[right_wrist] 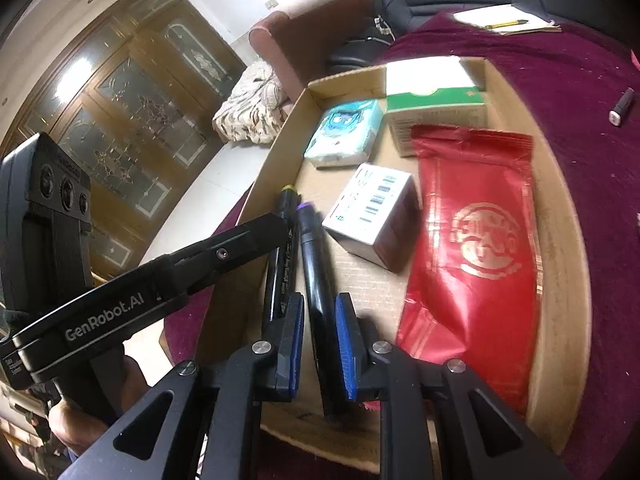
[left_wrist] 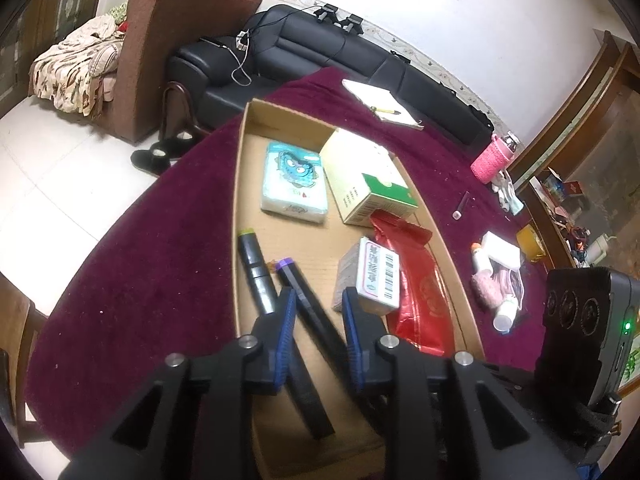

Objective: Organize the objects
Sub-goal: 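Lower both markers into the tray and open both tools, then grasp the white pill bottle with the left tool while the right moves to the teal-capped marker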

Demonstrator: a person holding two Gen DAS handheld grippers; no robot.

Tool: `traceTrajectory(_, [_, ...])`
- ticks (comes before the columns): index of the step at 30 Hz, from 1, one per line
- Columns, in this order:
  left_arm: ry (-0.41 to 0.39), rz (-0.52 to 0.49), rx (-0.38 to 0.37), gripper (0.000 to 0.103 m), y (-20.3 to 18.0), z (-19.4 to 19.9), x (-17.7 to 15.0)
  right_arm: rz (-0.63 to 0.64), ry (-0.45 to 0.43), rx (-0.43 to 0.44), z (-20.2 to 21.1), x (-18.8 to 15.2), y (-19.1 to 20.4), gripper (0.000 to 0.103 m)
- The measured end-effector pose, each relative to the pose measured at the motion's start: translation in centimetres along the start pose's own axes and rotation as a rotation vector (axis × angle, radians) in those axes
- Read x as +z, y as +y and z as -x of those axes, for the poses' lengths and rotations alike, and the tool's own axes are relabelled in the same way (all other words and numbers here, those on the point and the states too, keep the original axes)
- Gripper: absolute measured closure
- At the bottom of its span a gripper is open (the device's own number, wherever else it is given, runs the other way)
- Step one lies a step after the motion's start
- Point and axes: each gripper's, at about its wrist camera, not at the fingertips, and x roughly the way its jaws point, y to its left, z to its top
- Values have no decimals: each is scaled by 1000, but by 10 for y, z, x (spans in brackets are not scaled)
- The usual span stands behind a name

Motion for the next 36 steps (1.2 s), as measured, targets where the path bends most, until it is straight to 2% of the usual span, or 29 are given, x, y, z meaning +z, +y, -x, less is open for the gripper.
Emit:
traceTrajectory(9, [-4,-61,-20,77,-29,7,-2,-54,-85,25,55,-13,-26,84])
traceTrajectory(15, [15,-154,-65,75,-75,5,-7,-201,-158,-19,114,-25,-84,84])
traceTrajectory(19, [61,-244,-122,72,-122,-8,-13,-341,-241,-74,166,-44,-145,84])
traceTrajectory(26, [175,-533,-194,70,-243,-62,-40,-599,-379,-165,234,-80,-236,82])
traceTrajectory(30, [230,-660,-156,70,-291,-99,-55,-657,-409,-162,251,-97,-255,82])
traceTrajectory(31, [232,-677,-134,70,-298,-107,-57,-665,-412,-163,253,-99,-257,79])
traceTrajectory(34, [245,-729,-62,71,-312,-132,-60,-693,-418,-153,258,-106,-264,61])
traceTrajectory(36, [248,-747,-15,71,-316,-145,-62,-702,-427,-158,259,-109,-266,60])
